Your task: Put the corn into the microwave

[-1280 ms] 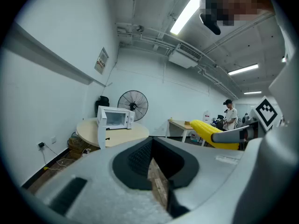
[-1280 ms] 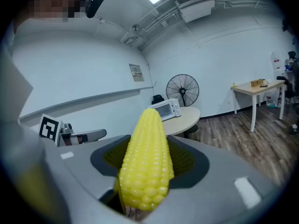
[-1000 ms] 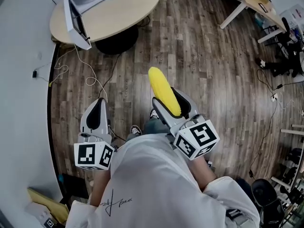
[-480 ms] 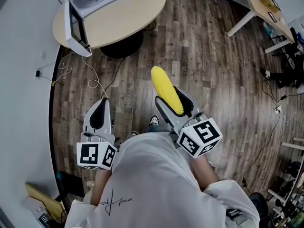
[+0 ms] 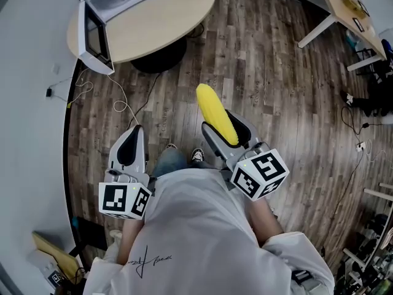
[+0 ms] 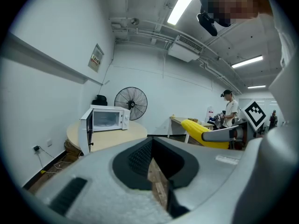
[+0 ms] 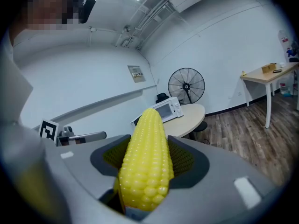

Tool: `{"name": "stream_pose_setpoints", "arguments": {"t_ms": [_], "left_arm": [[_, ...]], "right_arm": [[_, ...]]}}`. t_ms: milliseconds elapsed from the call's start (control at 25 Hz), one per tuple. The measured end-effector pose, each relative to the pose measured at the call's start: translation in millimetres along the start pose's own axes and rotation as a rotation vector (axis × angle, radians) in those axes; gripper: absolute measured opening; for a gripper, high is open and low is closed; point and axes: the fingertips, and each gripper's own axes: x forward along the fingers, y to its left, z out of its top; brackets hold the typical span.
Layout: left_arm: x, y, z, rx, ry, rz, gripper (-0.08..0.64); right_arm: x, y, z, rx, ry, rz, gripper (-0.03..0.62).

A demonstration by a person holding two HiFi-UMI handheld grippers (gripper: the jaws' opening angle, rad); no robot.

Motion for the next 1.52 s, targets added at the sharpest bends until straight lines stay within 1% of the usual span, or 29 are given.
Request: {"name": "stream_pose_setpoints", "arguments": {"t_ms": [320, 480, 640, 800, 880, 1160, 1360, 1520], "left_arm": [[31, 2, 3, -0.002, 0.011, -0.023, -0.011], [55, 6, 9, -0.005, -0.007, -0.045, -0.011], [80, 14, 20, -0.001, -0.021, -0.045, -0.011], [102, 37, 35, -0.015, -0.046, -0.024, -0.011], [113, 49, 38, -0.021, -0.048, -0.015, -0.011], [149, 93, 47, -0.054, -0.026, 0.020, -0.011], [174, 126, 61, -0.075, -0.034, 0.036, -0.011], [195, 152, 62, -0.089, -0.013, 0.050, -0.011]], "right_arm": [[17, -19, 7, -0.002, 0.009, -0.006, 0.261], [30, -30, 18, -0.022, 0.004, -0.013, 0.261], [47, -43, 37, -0.033, -0.002, -0.016, 0.261], [79, -48, 56, -0.056, 0.002, 0.004, 0.261], [96, -50, 62, -0.051, 0.009, 0.017, 0.261], [152, -55, 80, -0.012, 0.050, 0.059, 0.261], [195, -60, 97, 0.068, 0.051, 0.105, 0.261], [227, -65, 110, 0.076, 0.067, 0.119, 0.261]]}}
